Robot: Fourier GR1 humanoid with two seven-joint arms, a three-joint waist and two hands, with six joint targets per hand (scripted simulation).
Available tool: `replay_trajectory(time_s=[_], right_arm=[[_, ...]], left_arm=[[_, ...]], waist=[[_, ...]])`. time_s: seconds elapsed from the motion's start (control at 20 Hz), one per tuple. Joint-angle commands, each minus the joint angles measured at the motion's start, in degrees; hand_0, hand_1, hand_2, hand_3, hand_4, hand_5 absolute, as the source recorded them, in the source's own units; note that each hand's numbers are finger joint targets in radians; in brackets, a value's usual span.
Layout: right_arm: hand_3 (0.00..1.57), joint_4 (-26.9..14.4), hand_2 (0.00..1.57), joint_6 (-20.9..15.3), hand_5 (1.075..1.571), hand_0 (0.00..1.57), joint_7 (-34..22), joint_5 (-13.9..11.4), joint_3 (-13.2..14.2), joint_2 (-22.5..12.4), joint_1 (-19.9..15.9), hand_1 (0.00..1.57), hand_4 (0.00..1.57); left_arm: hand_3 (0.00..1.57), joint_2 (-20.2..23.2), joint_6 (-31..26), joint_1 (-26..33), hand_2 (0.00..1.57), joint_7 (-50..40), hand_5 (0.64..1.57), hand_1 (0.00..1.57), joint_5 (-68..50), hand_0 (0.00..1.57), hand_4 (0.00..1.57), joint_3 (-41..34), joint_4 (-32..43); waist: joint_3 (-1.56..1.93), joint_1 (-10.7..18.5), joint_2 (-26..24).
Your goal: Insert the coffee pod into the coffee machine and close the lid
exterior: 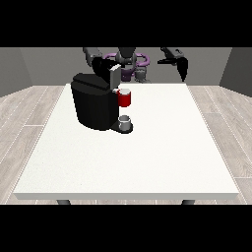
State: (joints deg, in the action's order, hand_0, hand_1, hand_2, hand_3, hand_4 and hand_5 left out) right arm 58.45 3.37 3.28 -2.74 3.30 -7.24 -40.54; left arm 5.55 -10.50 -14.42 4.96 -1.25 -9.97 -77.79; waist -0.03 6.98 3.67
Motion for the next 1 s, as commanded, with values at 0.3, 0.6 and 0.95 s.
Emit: replay_trajectory(time_s=[0.3, 0.6, 0.95], right_arm=[[0.0, -0.9, 0.0, 0.0, 1.571, 0.0, -0.5, -4.4, -2.0, -0.5, -5.7, 0.0, 0.15], [0.0, -0.7, 0.0, -2.5, 1.571, 0.0, -0.5, -5.7, -3.4, 3.9, -6.3, 0.0, 0.07], [0.0, 3.1, 0.0, 0.8, 1.571, 0.0, 4.5, -2.0, -7.7, 7.1, -0.2, 0.0, 0.26]], left_arm=[[0.0, 2.1, -0.4, -0.4, 0.0, 2.7, 1.571, 0.0, -0.5, 0.0, 0.14, -0.9, 2.8], [0.0, 2.5, -0.9, -2.1, 0.0, 3.7, 1.571, 0.0, -0.8, 0.0, 0.0, -0.3, 3.1], [0.0, 2.2, -0.9, -0.2, 0.0, 2.8, 1.571, 0.0, -2.4, 0.0, 0.14, -0.9, 2.5]], waist=[[0.02, 0.5, 1.3], [0.02, -0.6, 0.5], [0.03, -1.9, -4.6]])
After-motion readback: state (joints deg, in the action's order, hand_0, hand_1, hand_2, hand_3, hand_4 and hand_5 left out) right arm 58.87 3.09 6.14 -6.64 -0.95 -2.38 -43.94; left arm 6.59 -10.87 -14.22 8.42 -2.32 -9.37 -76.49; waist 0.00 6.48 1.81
